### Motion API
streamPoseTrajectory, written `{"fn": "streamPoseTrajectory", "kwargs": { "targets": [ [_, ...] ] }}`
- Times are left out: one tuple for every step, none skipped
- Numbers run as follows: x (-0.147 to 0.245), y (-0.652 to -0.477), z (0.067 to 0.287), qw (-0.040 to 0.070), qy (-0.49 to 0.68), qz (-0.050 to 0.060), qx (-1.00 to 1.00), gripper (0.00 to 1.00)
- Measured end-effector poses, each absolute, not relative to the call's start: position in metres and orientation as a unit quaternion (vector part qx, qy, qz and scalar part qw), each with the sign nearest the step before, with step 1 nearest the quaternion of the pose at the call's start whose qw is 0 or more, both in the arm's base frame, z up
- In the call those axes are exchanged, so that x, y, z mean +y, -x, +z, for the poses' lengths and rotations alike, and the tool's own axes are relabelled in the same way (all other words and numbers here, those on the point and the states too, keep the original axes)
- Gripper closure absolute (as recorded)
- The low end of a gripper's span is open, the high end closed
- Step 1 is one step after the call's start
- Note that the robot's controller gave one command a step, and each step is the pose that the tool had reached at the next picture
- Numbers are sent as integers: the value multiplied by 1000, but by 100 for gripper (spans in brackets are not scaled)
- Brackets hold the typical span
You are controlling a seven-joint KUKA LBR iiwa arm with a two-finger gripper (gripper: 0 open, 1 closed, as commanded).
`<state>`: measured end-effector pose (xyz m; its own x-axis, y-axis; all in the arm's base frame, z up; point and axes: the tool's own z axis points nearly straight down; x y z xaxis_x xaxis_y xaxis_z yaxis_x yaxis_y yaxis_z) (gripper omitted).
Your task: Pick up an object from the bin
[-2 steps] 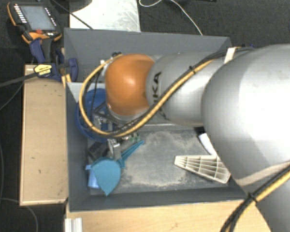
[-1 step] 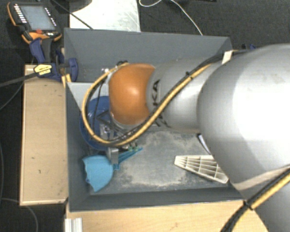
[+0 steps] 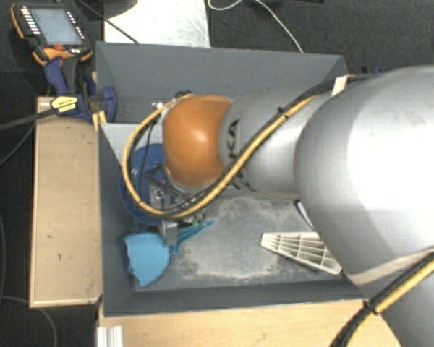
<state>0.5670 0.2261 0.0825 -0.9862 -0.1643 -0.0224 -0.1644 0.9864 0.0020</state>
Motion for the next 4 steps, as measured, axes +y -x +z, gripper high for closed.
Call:
{"fn": "streamPoseTrajectory", "kwargs": {
  "targets": [
    [228,-569,140,17,54,4,998,100],
    [222,-568,160,13,33,4,999,100],
    [219,-567,252,14,18,4,1000,100],
    [205,-575,195,17,17,5,1000,100]
  ]
}}
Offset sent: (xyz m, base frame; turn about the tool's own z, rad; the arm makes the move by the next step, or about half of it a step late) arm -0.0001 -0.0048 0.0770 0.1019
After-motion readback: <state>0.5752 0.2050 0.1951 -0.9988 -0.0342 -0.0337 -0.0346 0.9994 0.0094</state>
